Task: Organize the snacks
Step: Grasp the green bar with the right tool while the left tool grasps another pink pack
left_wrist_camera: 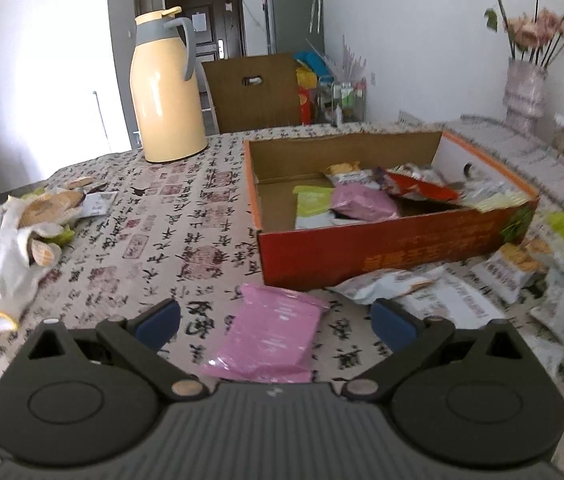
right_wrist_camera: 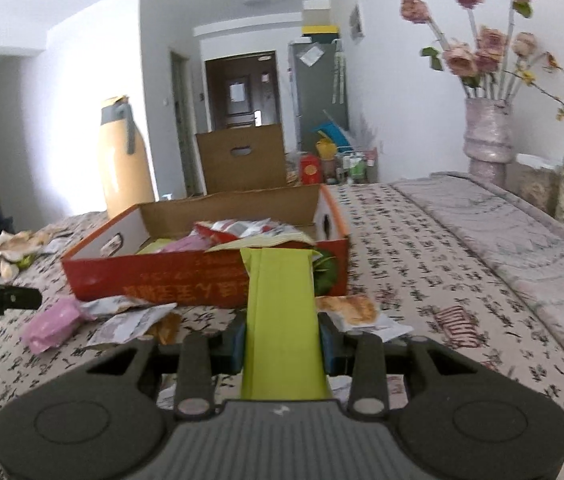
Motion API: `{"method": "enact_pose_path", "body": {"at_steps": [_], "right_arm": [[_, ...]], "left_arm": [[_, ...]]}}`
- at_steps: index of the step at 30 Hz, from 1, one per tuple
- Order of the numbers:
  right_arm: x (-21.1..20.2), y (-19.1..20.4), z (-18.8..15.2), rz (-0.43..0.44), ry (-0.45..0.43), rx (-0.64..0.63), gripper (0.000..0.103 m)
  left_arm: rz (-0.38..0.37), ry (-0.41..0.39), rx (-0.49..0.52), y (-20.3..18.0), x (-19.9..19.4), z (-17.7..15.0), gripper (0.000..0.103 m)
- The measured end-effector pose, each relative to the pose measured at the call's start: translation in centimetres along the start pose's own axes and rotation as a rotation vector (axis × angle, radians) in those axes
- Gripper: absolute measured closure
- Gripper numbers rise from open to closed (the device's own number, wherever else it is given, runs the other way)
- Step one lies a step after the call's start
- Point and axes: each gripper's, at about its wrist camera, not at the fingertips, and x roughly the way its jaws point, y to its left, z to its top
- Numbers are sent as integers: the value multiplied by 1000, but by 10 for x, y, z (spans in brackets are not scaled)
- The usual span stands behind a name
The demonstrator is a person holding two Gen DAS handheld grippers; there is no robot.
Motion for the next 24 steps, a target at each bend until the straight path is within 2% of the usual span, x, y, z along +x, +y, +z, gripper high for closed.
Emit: {"method": "enact_pose_path", "body": {"at_steps": [4,13,19,22,24], "right_arm": [[-3,-7,-2,-20,-8,19,69],[-5,-14,-4,-41,-7,46,69],[-3,-16,-6,-46,-1,60,69],[-2,-17,-8,-45,4,62,69],[-1,-16,-9,-43,6,62,69]], "left_arm": [[29,64,41,2,22,6,0],[-2,190,12,11,64,4,0],[-16,232,-10,14,79,-3,0],[-34,235,-14,14,80,-4,6],[-56,230,-15,14,79,-4,18]]}}
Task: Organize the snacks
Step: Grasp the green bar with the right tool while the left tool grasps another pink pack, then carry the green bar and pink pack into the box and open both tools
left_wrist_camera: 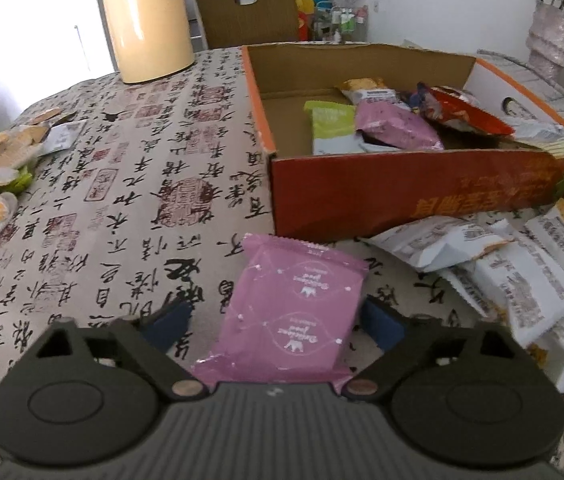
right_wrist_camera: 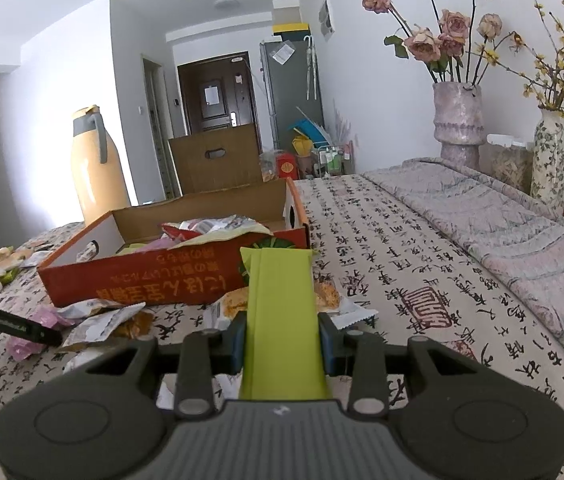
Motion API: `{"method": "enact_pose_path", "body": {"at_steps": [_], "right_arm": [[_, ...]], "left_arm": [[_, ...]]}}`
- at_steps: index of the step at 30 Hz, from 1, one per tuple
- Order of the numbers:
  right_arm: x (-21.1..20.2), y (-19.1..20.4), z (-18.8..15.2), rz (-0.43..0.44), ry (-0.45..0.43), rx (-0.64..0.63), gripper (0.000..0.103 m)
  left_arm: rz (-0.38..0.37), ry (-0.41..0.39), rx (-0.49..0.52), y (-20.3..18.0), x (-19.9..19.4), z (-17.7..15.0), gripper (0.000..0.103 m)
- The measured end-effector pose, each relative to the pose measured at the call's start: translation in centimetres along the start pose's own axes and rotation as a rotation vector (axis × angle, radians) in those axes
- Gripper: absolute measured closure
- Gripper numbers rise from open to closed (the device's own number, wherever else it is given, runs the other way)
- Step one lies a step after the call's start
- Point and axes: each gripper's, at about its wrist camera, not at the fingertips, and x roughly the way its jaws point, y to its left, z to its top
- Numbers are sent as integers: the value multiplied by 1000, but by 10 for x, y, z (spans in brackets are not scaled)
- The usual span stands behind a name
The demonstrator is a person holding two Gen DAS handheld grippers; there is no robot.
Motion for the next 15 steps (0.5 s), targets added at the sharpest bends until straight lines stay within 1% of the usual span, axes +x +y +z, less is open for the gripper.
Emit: {"method": "enact_pose_path", "body": {"at_steps": [1,2,3,5,12,15], "right_arm": [[0,0,0,0,1,1,69],[1,0,-1,0,2,2,69],[1,0,-1,1,3,3,69],[1,1,-1,1,4,3,69],[1,2,-1,5,4,1,69],[1,2,-1,5,2,2,69]], "left_arm": [[-11,-1,-1,0,-1,0,20],[-16,-3,2,-1,-1,-1,25],[-22,-8,8,-2,-3,-2,32],[-33,-14,14,-4,-7,-3,41],[-28,-25,1,-6,-12,-7,41],[-17,-46,-8,-5,-18,-8,41]]}}
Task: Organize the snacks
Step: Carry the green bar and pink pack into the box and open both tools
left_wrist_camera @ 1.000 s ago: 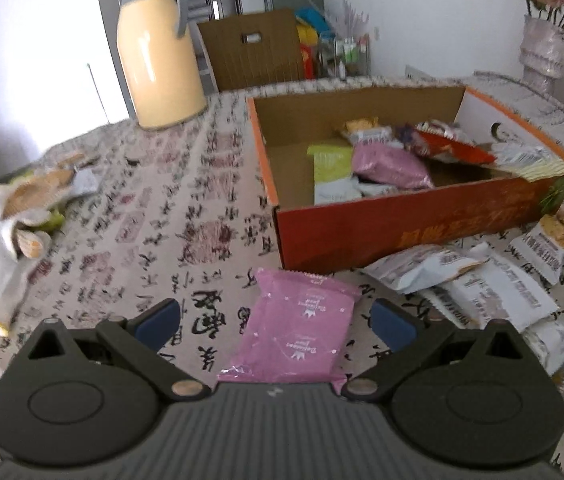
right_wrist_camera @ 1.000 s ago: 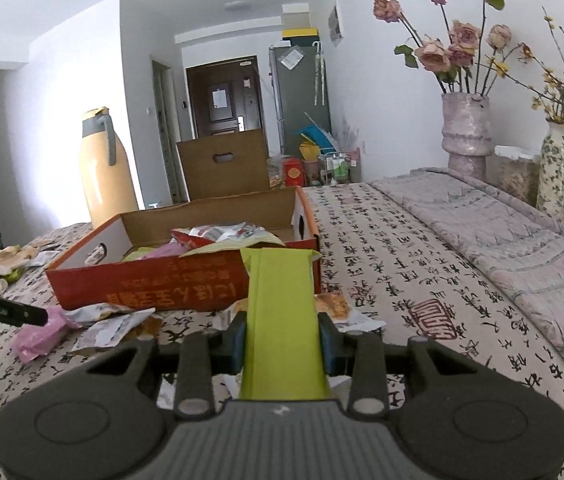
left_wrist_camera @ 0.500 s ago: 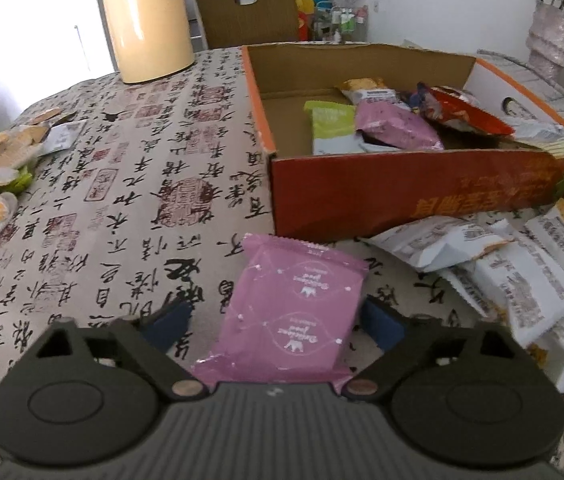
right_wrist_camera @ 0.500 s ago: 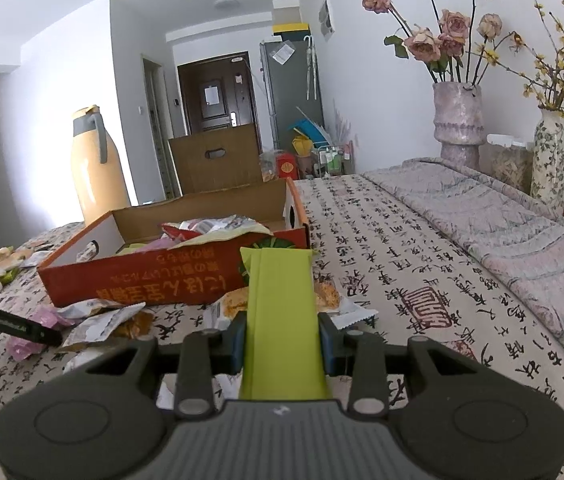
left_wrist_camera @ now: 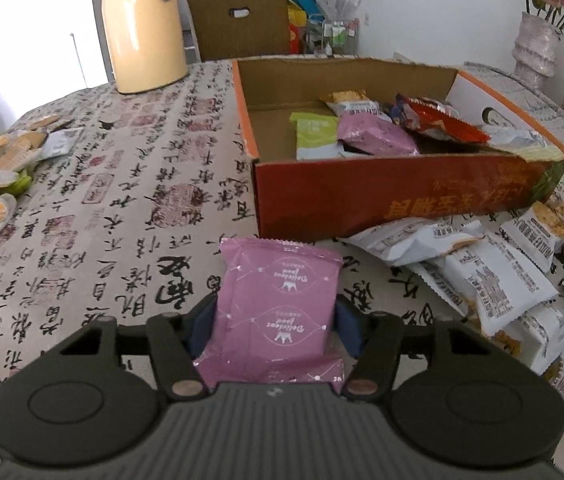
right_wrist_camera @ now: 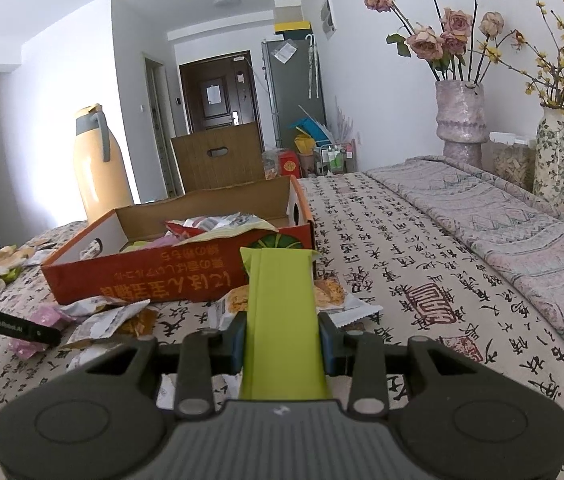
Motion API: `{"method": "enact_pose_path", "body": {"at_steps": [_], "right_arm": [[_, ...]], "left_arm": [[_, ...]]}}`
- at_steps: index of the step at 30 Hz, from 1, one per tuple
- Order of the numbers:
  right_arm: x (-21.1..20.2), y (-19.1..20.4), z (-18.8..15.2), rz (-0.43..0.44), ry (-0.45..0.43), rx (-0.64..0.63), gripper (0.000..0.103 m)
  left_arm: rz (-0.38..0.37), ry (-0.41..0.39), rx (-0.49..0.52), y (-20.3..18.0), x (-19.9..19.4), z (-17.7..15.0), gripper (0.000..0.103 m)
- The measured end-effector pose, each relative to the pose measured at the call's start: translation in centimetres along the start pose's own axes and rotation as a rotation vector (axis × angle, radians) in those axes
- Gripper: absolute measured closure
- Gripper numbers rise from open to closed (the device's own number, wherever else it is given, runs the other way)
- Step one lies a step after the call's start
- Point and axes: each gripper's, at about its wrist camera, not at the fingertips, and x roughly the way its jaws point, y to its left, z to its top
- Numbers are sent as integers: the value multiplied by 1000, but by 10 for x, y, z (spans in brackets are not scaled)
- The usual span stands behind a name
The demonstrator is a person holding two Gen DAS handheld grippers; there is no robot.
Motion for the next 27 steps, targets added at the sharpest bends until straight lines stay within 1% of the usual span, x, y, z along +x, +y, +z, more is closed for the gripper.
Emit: {"method": "enact_pose_path", "body": {"at_steps": [7,11,13,19,23,27], "right_arm": [[-3,1,3,4,-14,-2,69],[-3,2,11,7,-35,-12,69],[-2,4,16,13,-46,-15,69],[6,9,36,31,-86,-23,69],[18,13,54,45,-109,-25,69],[32,18,72,63,-128,-32,69]], "left_arm": [[-1,-69,-4,-4,-26,4,41],[-28,-130,-9,-9,-43,13,41],[-38,-147,-18,-11,-47,19,41],[-60,-203,-46,-22,-58,36,41],[-74,-242,-44,-33,-62,51,41],[-76,-260,-50,-42,-60,65,41]]}}
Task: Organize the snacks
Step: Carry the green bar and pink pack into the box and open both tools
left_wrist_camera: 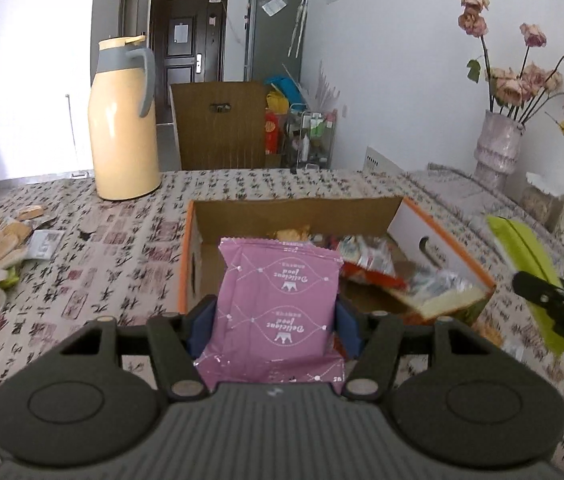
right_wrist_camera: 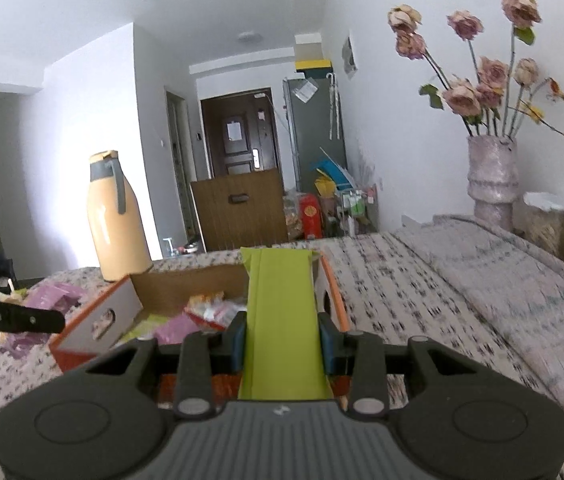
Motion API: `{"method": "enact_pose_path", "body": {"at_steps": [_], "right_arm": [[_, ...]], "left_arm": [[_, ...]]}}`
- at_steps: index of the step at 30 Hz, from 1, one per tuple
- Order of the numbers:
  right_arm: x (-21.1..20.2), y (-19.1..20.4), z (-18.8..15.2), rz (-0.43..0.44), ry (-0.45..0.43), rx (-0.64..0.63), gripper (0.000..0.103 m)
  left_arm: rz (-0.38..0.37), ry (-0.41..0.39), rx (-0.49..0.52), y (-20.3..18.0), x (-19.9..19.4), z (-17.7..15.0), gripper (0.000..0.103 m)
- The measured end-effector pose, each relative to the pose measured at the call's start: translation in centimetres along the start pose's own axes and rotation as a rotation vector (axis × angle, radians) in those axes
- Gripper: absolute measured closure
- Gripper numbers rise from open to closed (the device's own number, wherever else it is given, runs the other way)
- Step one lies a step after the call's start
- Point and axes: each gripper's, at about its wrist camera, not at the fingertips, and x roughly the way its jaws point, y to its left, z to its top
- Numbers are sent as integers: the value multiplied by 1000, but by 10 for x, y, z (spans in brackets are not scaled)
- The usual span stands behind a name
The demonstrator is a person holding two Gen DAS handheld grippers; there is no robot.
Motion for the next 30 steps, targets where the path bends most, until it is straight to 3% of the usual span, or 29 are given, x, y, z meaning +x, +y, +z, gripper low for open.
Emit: {"method": "enact_pose_path", "body": {"at_steps": [15,24,30], "right_arm": [[89,9,49,53,6,7,69],[131,0,34,91,67,75,69],[142,-1,25,60,101,64,69]], "left_arm": [[44,-41,-44,-22,44,39,40],[80,-38,-81,-13,73,31,40],[76,-10,-91,-6,83,27,40]]}}
